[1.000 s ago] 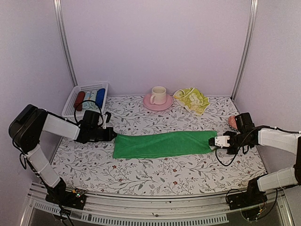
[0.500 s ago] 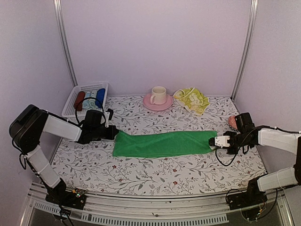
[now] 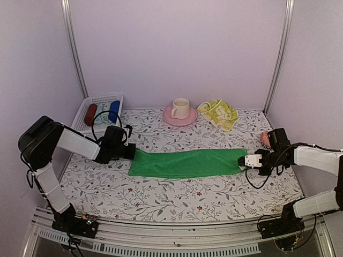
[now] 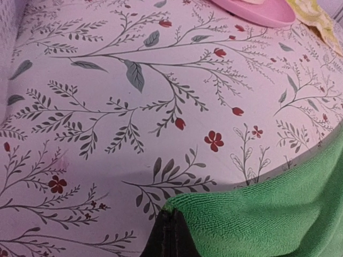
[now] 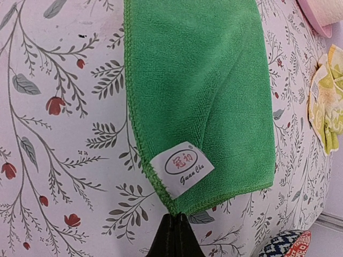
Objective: Roll the towels
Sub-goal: Smooth out the towel at the center of the board.
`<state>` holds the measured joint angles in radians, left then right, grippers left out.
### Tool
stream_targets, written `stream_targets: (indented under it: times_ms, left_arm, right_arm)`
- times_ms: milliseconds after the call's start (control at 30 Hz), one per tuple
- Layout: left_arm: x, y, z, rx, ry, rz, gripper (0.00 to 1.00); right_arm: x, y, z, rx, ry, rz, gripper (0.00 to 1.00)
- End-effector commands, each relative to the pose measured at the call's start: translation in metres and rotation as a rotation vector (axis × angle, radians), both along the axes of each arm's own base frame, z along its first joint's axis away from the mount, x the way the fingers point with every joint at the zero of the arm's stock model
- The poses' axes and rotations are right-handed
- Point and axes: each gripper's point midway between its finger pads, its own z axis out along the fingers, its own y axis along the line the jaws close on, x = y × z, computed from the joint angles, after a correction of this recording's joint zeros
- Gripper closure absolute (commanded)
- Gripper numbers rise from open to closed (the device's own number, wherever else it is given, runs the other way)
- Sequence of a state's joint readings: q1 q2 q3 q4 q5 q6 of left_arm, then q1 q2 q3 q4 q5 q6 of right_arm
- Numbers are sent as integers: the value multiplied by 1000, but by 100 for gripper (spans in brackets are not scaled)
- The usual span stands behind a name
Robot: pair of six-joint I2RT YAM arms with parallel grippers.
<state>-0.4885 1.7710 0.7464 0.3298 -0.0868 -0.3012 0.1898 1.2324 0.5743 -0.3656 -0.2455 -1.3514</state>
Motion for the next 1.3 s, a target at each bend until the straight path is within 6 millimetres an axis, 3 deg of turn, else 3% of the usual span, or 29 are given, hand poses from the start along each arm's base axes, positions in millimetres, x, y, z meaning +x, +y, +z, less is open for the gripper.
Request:
stream_targets:
  times_ms: [0, 633, 1133, 1267]
  left_arm:
    - [6, 9, -6, 81, 16, 52, 100]
    - [8, 25, -32, 216, 124, 111, 100]
    - [12, 35, -34, 251, 137, 125, 100]
    - [13, 32, -25, 234, 123, 119, 96]
  right_arm:
    - [-3, 2, 0, -1, -3, 14, 97]
    - [-20, -6, -9, -66, 21, 59, 98]
    - [-26, -8, -22, -120, 25, 98, 98]
    - [-23, -3, -16, -104, 13, 96, 89]
